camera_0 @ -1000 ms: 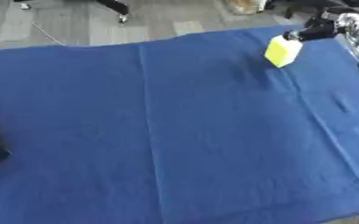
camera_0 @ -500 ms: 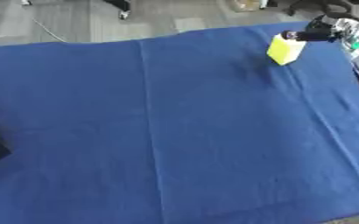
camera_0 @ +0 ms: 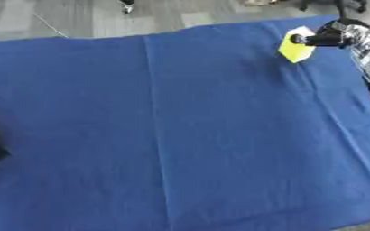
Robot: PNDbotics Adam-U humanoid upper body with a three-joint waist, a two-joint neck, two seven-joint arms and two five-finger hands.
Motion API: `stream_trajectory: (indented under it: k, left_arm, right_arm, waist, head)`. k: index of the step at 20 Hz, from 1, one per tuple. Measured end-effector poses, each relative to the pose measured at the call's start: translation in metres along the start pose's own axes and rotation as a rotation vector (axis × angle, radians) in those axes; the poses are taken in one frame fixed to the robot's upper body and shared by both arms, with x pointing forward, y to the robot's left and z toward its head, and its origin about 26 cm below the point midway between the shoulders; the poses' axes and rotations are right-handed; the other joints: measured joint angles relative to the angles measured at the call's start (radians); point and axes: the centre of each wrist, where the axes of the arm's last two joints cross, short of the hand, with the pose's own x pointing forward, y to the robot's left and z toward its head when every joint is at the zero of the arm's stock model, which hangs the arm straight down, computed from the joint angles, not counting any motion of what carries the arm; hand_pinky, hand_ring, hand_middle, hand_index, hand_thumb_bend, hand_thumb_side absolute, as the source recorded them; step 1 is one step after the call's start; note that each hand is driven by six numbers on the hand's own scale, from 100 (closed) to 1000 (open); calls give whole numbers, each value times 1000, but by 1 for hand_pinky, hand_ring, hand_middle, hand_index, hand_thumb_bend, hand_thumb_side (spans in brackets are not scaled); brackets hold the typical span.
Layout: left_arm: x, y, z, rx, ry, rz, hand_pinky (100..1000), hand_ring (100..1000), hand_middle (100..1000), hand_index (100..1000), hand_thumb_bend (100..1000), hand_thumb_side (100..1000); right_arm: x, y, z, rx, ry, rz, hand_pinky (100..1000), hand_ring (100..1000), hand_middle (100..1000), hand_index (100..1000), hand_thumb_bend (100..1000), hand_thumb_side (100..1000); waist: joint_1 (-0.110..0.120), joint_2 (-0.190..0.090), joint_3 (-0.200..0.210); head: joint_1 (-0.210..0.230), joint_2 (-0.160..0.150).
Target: Pick up the objects with one hand, pass them to the other hand, and then place them into the box on the other side of the table.
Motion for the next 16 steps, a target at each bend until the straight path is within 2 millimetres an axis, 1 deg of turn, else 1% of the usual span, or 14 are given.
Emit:
stream_trajectory:
  k: [3,4,9,15,16]
  left_arm:
    - [0,-1,0,-1,2,4,720,645,625,737,587,469]
    - [-1,-1,1,-1,3,7,720,646,625,737,586,470]
    - [-1,-2,1,-3,5,12,719,646,626,736,582,471]
    - [-1,-2,1,-5,6,14,718,646,625,735,578,472]
    - [-1,-2,1,-5,6,14,717,646,626,735,576,472]
  right_arm:
    - [0,1,0,-27,11,9,872,920,862,916,488,777]
    - [0,1,-1,-32,12,11,872,921,862,918,486,792]
    - [0,1,-1,-43,13,4,868,920,860,917,477,790]
    - [0,2,-1,-63,21,-13,861,912,851,907,467,737]
    - [0,2,-1,-66,23,-17,857,907,846,901,471,692]
  waist:
    - [0,2,0]
    - [0,3,0]
    - [0,9,0]
    - [0,14,2]
    - [0,14,3]
  head:
    - [3,0]
    - [4,0]
    - [7,0]
    - [7,0]
    - [7,0]
